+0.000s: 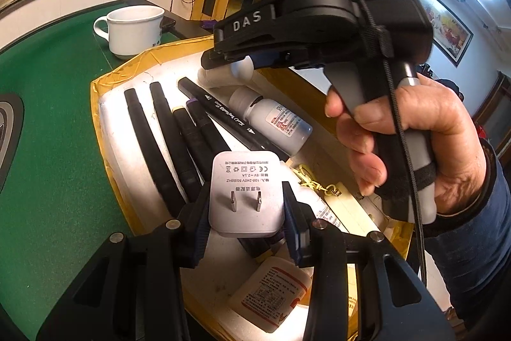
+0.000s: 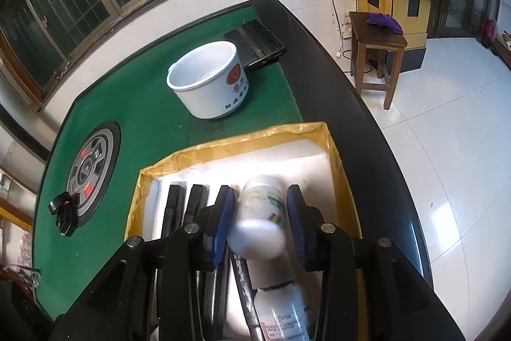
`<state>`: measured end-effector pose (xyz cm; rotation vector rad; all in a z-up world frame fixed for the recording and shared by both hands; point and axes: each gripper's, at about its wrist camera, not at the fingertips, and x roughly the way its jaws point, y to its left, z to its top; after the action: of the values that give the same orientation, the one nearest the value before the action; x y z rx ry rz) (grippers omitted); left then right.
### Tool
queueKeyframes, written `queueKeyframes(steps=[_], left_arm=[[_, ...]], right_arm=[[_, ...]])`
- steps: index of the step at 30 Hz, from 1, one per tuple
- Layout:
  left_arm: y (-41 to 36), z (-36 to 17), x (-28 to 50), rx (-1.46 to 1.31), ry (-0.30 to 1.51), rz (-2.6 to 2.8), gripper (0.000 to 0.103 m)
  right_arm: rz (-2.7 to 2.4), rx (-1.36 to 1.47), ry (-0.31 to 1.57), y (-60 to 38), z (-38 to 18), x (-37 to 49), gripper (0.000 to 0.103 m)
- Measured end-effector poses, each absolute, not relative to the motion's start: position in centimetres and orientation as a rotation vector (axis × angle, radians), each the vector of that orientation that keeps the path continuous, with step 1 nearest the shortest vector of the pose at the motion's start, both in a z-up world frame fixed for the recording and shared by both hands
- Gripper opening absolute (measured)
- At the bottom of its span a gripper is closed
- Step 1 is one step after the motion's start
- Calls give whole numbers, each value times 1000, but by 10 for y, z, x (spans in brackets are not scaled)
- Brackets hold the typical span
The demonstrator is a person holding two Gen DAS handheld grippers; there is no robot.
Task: Organize rigid objects
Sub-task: 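Open both grippers to release the plug and bottle in the tray, then move the left gripper to the black tape roll and grasp it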
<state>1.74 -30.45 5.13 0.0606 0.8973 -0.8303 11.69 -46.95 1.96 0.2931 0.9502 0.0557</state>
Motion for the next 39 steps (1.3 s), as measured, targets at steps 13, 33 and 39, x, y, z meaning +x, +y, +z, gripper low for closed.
queueKeyframes(steps=[13, 33, 39], left_arm=[[-292, 64, 17, -23, 841, -838, 63], [-179, 110, 13, -71, 708, -699, 63], [-89, 109, 37, -119, 718, -476, 76]], right_arm=[[184, 513, 791, -478, 46, 20, 41], [332, 461, 706, -400, 65, -29, 45], [456, 363, 757, -339, 55, -18, 49]])
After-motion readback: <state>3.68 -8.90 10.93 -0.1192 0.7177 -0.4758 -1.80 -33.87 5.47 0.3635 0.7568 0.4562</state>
